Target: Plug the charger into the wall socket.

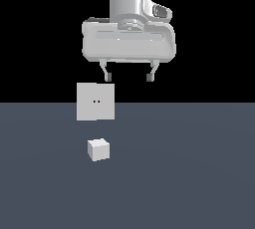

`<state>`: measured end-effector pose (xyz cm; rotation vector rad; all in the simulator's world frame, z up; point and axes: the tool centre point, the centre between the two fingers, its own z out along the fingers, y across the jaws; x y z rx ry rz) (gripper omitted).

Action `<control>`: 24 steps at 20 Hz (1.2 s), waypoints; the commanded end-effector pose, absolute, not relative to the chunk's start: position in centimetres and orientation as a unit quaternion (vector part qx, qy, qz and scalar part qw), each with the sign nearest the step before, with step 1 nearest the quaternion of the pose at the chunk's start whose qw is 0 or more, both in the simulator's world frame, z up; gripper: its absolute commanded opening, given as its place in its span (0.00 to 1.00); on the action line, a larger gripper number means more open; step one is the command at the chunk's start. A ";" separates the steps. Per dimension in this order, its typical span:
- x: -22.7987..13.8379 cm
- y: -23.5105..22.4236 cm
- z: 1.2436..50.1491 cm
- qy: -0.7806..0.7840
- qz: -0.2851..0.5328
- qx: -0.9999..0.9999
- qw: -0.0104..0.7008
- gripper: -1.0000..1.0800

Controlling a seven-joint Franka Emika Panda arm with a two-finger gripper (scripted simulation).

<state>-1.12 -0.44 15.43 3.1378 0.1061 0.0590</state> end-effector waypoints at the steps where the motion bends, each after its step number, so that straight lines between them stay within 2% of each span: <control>1: -1.5 0.0 14.9 0.047 0.029 0.998 -0.002 0.96; 24: -5.4 4.3 8.3 0.207 0.154 0.966 -0.037 0.96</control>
